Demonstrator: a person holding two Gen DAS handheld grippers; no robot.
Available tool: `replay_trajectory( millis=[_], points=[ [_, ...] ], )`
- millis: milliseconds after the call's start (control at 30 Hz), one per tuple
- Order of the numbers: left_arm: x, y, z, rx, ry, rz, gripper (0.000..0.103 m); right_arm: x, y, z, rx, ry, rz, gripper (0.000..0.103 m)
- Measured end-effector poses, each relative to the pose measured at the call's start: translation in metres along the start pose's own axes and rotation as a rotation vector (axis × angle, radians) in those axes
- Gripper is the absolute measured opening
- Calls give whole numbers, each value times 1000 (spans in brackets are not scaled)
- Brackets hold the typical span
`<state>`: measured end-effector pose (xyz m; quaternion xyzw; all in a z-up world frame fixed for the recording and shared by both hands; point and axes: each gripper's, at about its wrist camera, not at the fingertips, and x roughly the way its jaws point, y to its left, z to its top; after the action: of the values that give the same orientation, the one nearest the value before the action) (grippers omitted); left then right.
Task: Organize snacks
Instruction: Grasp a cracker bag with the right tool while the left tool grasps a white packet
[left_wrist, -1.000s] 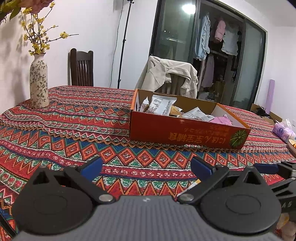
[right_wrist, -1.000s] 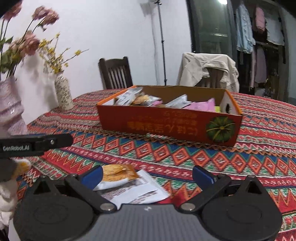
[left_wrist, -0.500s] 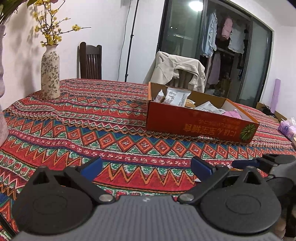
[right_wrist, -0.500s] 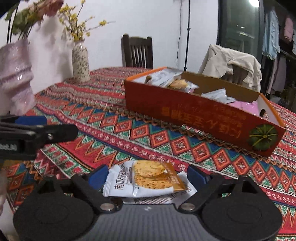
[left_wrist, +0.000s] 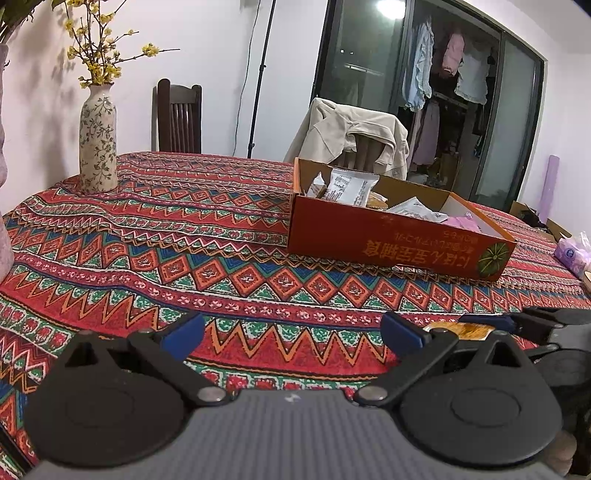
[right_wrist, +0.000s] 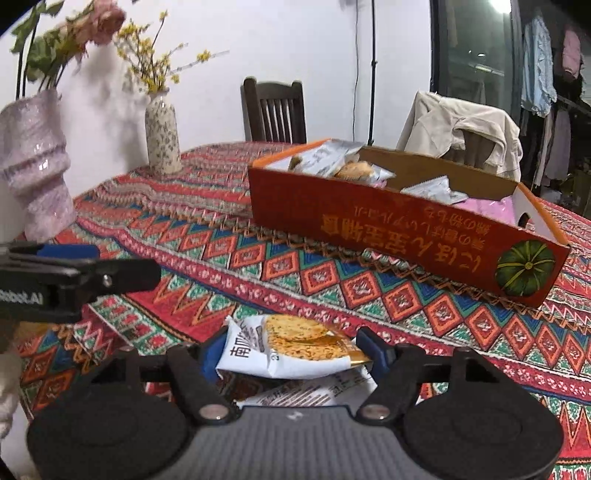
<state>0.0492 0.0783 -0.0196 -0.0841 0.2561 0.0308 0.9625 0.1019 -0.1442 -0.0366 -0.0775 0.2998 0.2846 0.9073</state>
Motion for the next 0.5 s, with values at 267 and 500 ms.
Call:
replay_trajectory(
  millis=[267,500],
  points=[
    [3,-13,1,12,16,-13,103,-30,-24,-1,60,-99,-35,72],
    [10,-47,0,60,55,-66,103,-54,-58,-6,126,-161,-122,72]
  ],
)
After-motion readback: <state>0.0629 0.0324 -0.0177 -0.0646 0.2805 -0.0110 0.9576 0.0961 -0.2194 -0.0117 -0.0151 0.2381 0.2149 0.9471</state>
